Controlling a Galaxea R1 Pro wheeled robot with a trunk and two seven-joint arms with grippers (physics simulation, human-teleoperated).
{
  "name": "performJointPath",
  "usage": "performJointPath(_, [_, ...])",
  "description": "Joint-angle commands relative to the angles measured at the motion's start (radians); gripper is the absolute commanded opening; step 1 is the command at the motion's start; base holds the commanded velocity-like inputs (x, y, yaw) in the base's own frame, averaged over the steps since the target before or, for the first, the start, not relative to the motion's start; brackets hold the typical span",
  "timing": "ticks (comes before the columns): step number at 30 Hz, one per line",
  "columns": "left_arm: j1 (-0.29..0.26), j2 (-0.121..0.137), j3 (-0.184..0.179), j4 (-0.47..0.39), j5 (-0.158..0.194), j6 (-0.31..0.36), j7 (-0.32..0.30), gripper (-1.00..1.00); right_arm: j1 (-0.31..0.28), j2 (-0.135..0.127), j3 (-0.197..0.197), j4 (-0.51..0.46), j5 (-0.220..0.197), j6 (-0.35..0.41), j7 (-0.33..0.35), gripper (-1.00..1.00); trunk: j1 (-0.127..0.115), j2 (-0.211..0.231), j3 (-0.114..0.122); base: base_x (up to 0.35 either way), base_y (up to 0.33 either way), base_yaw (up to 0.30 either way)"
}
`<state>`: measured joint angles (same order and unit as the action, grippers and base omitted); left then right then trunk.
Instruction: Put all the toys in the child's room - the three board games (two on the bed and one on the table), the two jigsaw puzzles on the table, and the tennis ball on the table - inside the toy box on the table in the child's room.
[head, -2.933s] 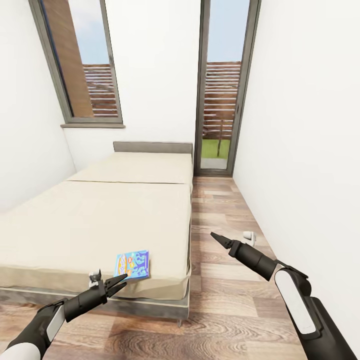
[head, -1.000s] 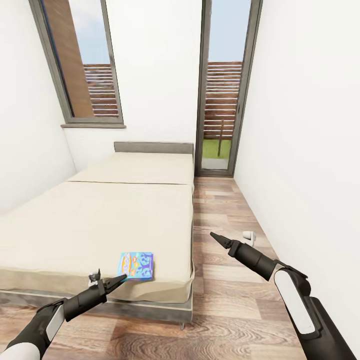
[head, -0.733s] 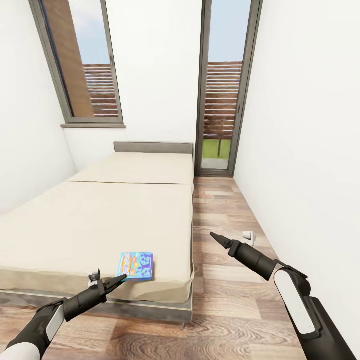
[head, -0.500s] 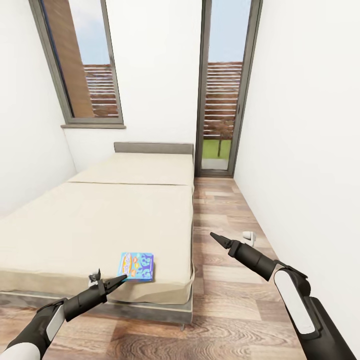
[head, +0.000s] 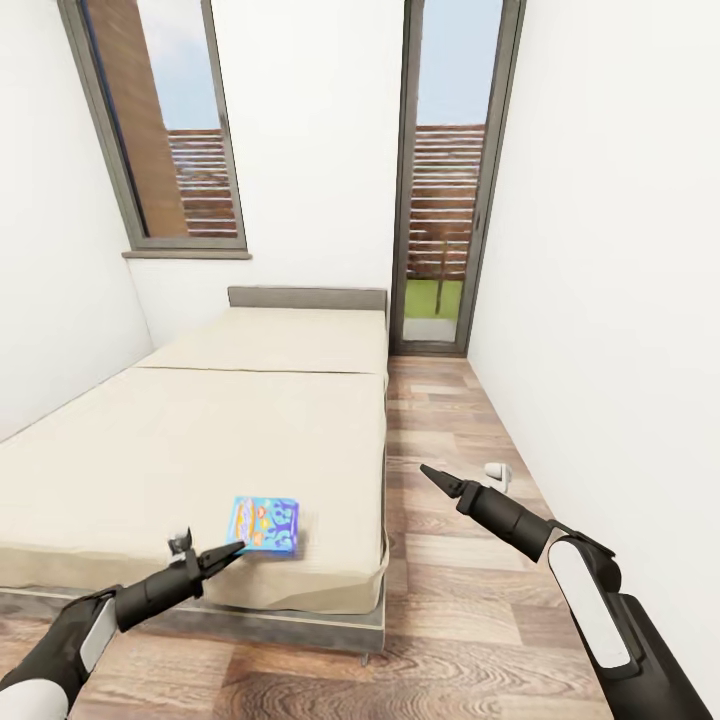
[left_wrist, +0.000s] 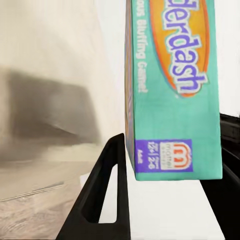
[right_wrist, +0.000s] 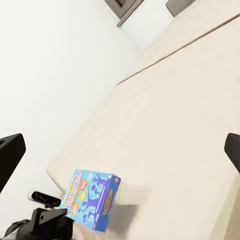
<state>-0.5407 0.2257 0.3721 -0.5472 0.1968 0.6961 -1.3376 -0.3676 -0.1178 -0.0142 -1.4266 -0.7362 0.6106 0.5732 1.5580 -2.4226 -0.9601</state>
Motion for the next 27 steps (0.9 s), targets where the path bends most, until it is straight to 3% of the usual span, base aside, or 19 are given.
performJointPath(1, [0.000,0.010,-0.002,-0.022,0.000,0.044,-0.003,-1.00,-0.001,0.001,-0.001,0.000,-0.006,0.008,0.000,1.00,-0.004,0.007,0.002,0.000,0.000,0.000])
performJointPath(7, [0.000,0.059,-0.007,-0.138,0.001,0.200,-0.006,-1.00,-0.001,0.003,-0.001,0.001,-0.003,0.005,0.001,1.00,-0.027,0.049,0.021,0.000,0.000,0.000])
performJointPath(11, [0.000,0.118,-0.027,-0.189,-0.002,0.263,-0.085,-1.00,-0.001,0.004,-0.001,0.001,-0.005,0.005,0.000,1.00,-0.042,0.077,0.033,0.000,0.000,0.000])
performJointPath(13, [-0.001,0.190,-0.066,-0.197,-0.003,0.272,-0.180,-1.00,-0.001,0.004,0.000,-0.001,-0.005,0.006,0.001,1.00,-0.050,0.091,0.040,0.000,0.000,0.000])
performJointPath(16, [-0.001,0.237,-0.120,-0.200,-0.003,0.275,-0.233,-1.00,-0.001,0.005,0.002,-0.002,-0.005,0.009,-0.001,1.00,-0.062,0.112,0.049,0.000,0.000,0.000])
performJointPath(20, [-0.001,0.269,-0.171,-0.201,-0.004,0.276,-0.233,-1.00,-0.001,0.004,0.000,-0.001,-0.005,0.007,0.000,1.00,-0.077,0.140,0.062,0.000,0.000,0.000])
performJointPath(27, [-0.001,0.292,-0.178,-0.201,-0.003,0.275,-0.233,-1.00,-0.001,0.006,0.002,-0.005,-0.001,0.005,-0.002,1.00,-0.104,0.189,0.084,-0.134,0.000,0.044])
